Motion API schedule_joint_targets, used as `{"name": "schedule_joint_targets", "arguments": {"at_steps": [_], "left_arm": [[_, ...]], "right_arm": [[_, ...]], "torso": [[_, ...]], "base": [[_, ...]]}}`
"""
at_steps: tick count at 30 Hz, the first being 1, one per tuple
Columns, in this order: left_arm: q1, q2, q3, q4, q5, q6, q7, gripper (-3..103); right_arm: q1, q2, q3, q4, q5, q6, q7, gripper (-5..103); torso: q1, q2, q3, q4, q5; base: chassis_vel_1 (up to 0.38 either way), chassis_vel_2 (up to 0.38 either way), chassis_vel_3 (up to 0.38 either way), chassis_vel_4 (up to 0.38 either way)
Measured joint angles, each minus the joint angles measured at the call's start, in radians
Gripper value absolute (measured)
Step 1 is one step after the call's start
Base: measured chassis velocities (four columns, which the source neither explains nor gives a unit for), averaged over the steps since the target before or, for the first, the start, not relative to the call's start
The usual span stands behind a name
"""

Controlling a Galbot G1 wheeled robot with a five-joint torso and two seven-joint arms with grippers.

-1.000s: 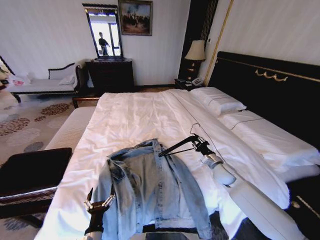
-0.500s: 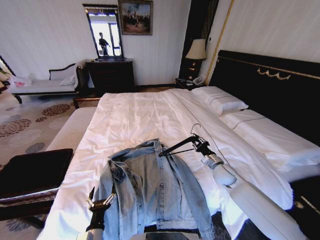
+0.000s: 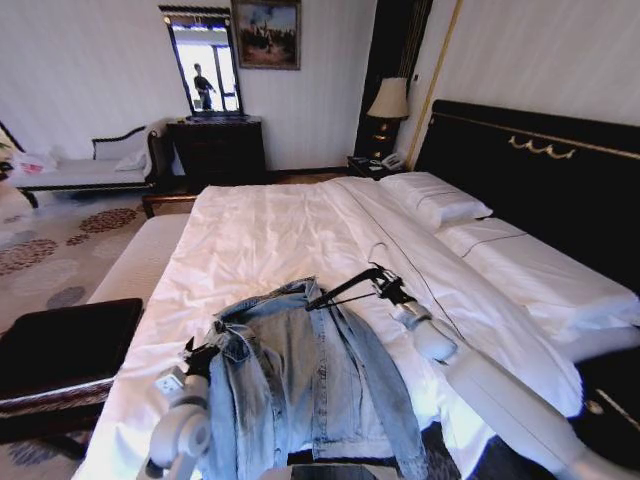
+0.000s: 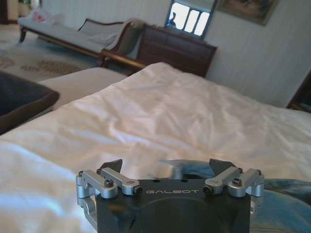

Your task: Pick up the clothes from the bed and hang them on the clothes hanger.

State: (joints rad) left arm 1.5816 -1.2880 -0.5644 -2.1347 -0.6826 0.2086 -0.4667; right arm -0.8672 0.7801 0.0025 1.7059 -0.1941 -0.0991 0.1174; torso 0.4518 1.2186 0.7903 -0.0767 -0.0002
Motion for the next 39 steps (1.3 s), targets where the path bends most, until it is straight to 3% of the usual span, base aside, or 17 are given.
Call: {"name": "schedule_joint_targets", "arguments": {"at_steps": [3, 11, 19, 21, 26, 39], "left_arm": [[-0.004, 0.019, -0.015, 0.0, -0.019, 0.018, -0.017, 100], [-0.058, 0.047, -0.039, 0.035, -0.12, 0.06, -0.037, 100], [-0.212, 0.113, 0.057, 0.142, -0.236, 0.102, -0.091, 100], [-0.298, 0.14, 0.1, 0.196, -0.28, 0.129, -0.127, 100], [-0.387, 0.176, 0.146, 0.247, -0.354, 0.162, -0.178, 102], [-0.396, 0.193, 0.21, 0.286, -0.353, 0.216, -0.226, 94]], "right_arm": [[0.003, 0.002, -0.004, -0.005, 0.0, 0.0, 0.001, 32], [-0.004, -0.001, 0.007, -0.014, 0.0, 0.0, 0.001, 32], [0.008, -0.006, 0.003, -0.009, 0.015, -0.006, 0.001, 32], [0.01, -0.009, 0.003, -0.005, 0.021, -0.008, 0.001, 32], [0.012, -0.014, 0.012, -0.002, 0.031, -0.01, 0.003, 32], [0.033, 0.001, 0.009, -0.012, 0.038, -0.011, 0.008, 32]], "torso": [[0.0, 0.0, 0.0, -0.0017, -0.0002], [0.0, 0.0, 0.0, -0.0014, 0.0002], [0.0, 0.0, 0.0, -0.0012, -0.0001], [0.0, 0.0, 0.0, -0.0019, 0.0001], [0.0, 0.0, 0.0, -0.0013, 0.0002], [0.0, 0.0, 0.0, -0.0011, 0.0002]], "base": [[0.008, 0.009, 0.017, 0.011], [0.0, 0.0, 0.0, 0.0], [0.0, 0.0, 0.0, 0.0], [0.0, 0.0, 0.0, 0.0], [0.0, 0.0, 0.0, 0.0], [0.0, 0.0, 0.0, 0.0]]}}
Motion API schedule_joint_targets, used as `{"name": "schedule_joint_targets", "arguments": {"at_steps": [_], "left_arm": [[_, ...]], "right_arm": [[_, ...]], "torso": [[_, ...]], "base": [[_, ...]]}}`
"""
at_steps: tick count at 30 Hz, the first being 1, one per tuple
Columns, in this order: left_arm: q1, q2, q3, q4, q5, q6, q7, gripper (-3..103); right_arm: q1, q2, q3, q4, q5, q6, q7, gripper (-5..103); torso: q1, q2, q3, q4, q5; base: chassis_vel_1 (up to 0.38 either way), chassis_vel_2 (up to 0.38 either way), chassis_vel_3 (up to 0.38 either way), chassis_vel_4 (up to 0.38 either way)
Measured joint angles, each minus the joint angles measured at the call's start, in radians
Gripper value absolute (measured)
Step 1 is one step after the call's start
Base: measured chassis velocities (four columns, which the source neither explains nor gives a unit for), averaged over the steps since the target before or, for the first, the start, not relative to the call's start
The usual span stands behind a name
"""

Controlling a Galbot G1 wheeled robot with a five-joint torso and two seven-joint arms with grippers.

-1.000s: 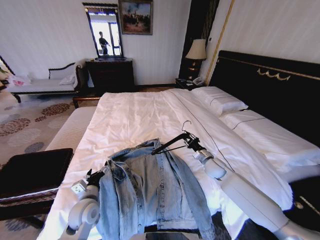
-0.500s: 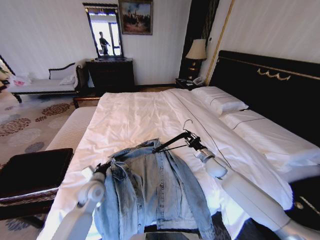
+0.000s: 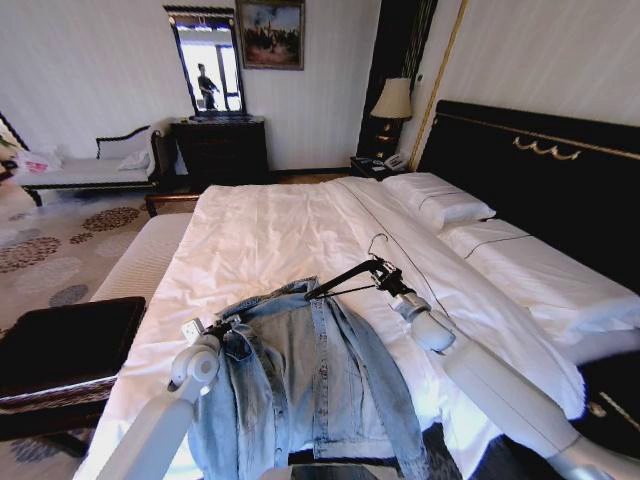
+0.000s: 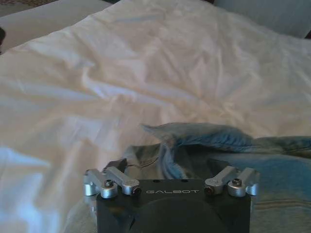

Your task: Pick up the clothes from the bed and hang them on the clothes hanger.

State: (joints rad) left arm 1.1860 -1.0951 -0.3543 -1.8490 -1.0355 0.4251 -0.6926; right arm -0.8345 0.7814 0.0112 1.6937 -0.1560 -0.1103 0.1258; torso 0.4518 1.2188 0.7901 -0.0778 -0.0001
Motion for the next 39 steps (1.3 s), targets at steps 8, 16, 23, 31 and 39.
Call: {"name": "schedule_joint_targets", "arguments": {"at_steps": [8, 16, 23, 31, 39], "left_arm": [[-0.046, 0.002, 0.02, 0.059, 0.004, 0.002, -0.008, 62], [-0.056, -0.003, 0.038, 0.045, 0.003, -0.013, -0.007, 36], [-0.033, -0.006, 0.036, 0.031, 0.02, -0.024, 0.01, 8], [-0.014, 0.01, 0.029, -0.019, 0.041, -0.035, 0.029, 4], [0.047, 0.034, 0.013, -0.102, 0.085, -0.04, 0.058, 4]], "right_arm": [[0.001, -0.002, -0.001, -0.002, 0.008, -0.001, 0.002, 32], [-0.015, -0.005, 0.014, -0.002, 0.009, -0.001, 0.003, 32], [-0.004, 0.0, -0.005, -0.002, 0.009, -0.003, 0.006, 32], [0.04, 0.002, -0.062, -0.01, 0.006, -0.013, 0.009, 32], [0.166, 0.027, -0.196, -0.065, -0.002, -0.03, 0.01, 32]], "torso": [[0.0, 0.0, 0.0, -0.0002, 0.0], [0.0, 0.0, 0.0, -0.0004, 0.0001], [0.0, 0.0, 0.0, 0.0, 0.0], [0.0, 0.0, 0.0, -0.0004, 0.0], [0.0, 0.0, 0.0, -0.0001, -0.0002]], "base": [[0.0, 0.0, 0.0, 0.0], [0.0, 0.0, 0.0, 0.0], [0.0, 0.0, 0.0, 0.0], [0.0, 0.0, 0.0, 0.0], [0.0, 0.0, 0.0, 0.0]]}}
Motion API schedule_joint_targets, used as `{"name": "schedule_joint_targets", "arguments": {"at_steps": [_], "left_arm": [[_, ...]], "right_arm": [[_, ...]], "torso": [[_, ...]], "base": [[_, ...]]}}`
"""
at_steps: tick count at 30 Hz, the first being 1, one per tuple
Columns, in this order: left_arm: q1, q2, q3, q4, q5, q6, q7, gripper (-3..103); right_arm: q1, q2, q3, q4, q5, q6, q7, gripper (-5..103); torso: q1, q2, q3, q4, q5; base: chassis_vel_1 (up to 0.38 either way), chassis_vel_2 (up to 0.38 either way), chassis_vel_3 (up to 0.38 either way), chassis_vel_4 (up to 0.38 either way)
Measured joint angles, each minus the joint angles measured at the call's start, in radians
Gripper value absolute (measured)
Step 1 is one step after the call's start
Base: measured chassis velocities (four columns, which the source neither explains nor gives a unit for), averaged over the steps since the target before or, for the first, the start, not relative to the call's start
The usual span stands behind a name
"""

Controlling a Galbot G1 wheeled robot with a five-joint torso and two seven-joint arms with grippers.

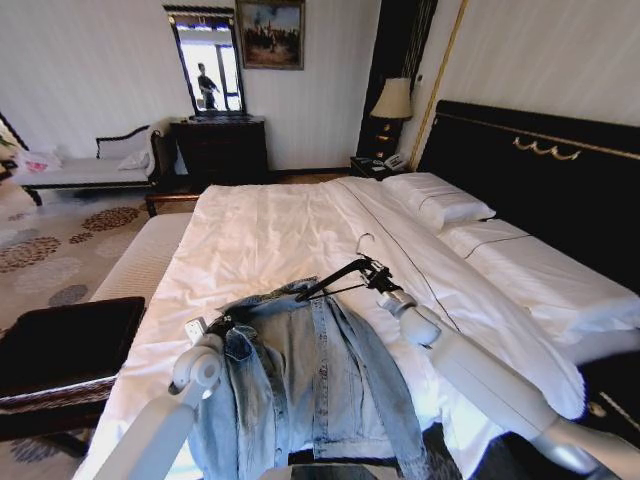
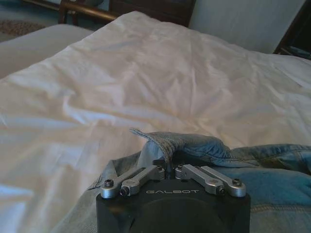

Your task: Pick up the clothes from the bed and hang them on the clothes hanger.

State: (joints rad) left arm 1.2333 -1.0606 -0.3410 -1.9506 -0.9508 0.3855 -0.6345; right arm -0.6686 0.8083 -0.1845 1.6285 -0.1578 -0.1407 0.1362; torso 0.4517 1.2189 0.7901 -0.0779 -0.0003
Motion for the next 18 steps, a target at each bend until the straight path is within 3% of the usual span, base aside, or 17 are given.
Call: {"name": "schedule_joint_targets", "arguments": {"at_steps": [18], "left_arm": [[0.115, 0.043, 0.008, -0.166, 0.077, -0.007, 0.049, 4]], "right_arm": [[0.22, 0.162, -0.246, -0.204, -0.051, -0.074, -0.009, 32]], "torso": [[0.0, 0.0, 0.0, -0.0001, 0.0002]], "base": [[0.0, 0.0, 0.0, 0.0]]}}
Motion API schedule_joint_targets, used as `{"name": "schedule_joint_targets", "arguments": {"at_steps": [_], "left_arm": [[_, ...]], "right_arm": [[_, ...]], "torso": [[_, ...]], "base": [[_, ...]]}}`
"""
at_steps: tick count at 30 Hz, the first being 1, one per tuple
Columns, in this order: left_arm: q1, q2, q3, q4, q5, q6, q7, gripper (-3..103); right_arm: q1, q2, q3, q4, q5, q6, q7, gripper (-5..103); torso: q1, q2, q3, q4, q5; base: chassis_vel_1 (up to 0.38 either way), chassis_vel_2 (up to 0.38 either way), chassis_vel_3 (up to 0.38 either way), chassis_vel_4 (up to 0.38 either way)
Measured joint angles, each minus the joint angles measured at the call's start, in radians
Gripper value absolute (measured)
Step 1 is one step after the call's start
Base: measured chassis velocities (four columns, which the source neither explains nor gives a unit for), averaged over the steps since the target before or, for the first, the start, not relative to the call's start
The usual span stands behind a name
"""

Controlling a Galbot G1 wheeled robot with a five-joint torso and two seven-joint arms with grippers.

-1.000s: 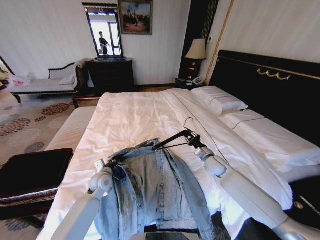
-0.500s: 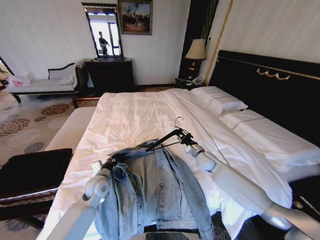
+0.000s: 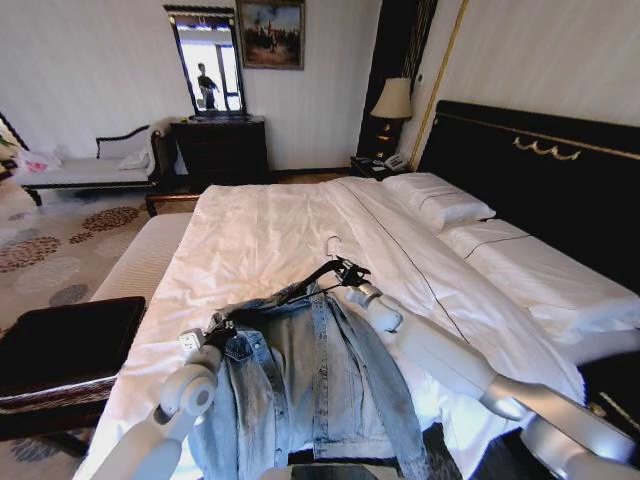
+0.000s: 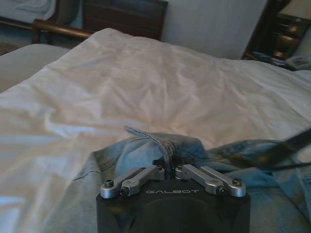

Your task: Pick up the clothes from the bed and hang them on the clothes hanger.

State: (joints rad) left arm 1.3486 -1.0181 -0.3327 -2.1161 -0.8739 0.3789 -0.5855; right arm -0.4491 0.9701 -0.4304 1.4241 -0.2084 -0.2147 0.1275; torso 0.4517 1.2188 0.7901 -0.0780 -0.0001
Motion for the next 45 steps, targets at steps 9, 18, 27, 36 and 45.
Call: {"name": "schedule_joint_targets", "arguments": {"at_steps": [9, 18, 27, 36, 45], "left_arm": [[-0.02, 0.044, 0.072, -0.004, 0.056, -0.012, 0.043, 4], [-0.015, 0.062, 0.099, -0.015, 0.103, -0.019, 0.072, 4], [-0.087, 0.093, 0.149, -0.012, 0.11, -0.017, 0.085, 4], [-0.057, 0.103, 0.178, -0.024, 0.176, -0.015, 0.12, 4], [-0.028, 0.083, 0.195, -0.006, 0.268, -0.021, 0.139, 4]], "right_arm": [[0.069, 0.07, -0.082, -0.049, 0.006, -0.051, -0.006, 32], [0.118, 0.125, -0.164, -0.102, 0.004, -0.074, -0.025, 32], [0.192, 0.238, -0.259, -0.15, 0.045, -0.114, -0.047, 32], [0.223, 0.268, -0.311, -0.154, 0.084, -0.152, -0.068, 31], [0.222, 0.274, -0.344, -0.071, 0.126, -0.207, -0.091, 31]], "torso": [[0.0, 0.0, 0.0, 0.0, -0.0001], [0.0, 0.0, 0.0, -0.0003, -0.0001], [0.0, 0.0, 0.0, 0.0002, -0.0002], [0.0, 0.0, 0.0, -0.0002, -0.0001], [0.0, 0.0, 0.0, 0.0004, 0.0001]], "base": [[0.0, 0.0, 0.0, 0.0], [0.0, 0.0, 0.0, 0.0], [0.0, 0.0, 0.0, 0.0], [0.0, 0.0, 0.0, 0.0], [0.0, 0.0, 0.0, 0.0]]}}
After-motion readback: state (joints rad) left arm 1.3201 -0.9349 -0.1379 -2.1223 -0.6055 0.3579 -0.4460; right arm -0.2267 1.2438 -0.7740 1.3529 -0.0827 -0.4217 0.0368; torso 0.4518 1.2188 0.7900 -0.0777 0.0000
